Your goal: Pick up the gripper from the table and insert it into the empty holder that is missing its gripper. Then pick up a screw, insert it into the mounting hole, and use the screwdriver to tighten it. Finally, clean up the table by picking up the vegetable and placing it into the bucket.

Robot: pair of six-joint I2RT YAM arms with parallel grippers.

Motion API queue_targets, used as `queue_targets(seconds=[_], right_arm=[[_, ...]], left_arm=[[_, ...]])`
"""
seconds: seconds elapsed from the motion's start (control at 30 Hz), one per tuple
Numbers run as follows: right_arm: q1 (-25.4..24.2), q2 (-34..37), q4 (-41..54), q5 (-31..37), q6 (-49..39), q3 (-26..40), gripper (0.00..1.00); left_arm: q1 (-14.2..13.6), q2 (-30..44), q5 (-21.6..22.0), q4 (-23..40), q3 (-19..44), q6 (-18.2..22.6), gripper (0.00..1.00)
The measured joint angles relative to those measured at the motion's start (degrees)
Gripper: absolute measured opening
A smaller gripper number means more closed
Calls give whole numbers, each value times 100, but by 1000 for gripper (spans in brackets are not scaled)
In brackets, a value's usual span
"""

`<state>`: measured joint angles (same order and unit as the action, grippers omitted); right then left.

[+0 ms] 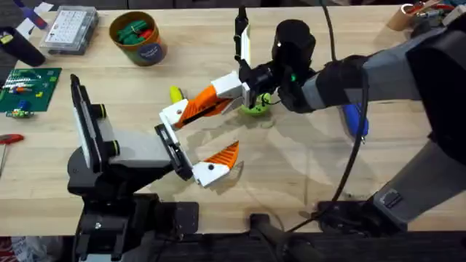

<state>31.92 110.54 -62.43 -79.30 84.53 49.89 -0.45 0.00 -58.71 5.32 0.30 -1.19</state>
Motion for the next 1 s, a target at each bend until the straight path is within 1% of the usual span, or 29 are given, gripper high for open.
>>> queue_targets(seconds=[0.77, 1.0], right_arm=[[2, 1, 4, 173, -20, 0, 19], [53, 1, 4, 315, -38, 0, 19]], left_arm=[[7, 1, 52, -2, 0, -15, 987], [23, 1, 129, -13, 0, -36, 986]])
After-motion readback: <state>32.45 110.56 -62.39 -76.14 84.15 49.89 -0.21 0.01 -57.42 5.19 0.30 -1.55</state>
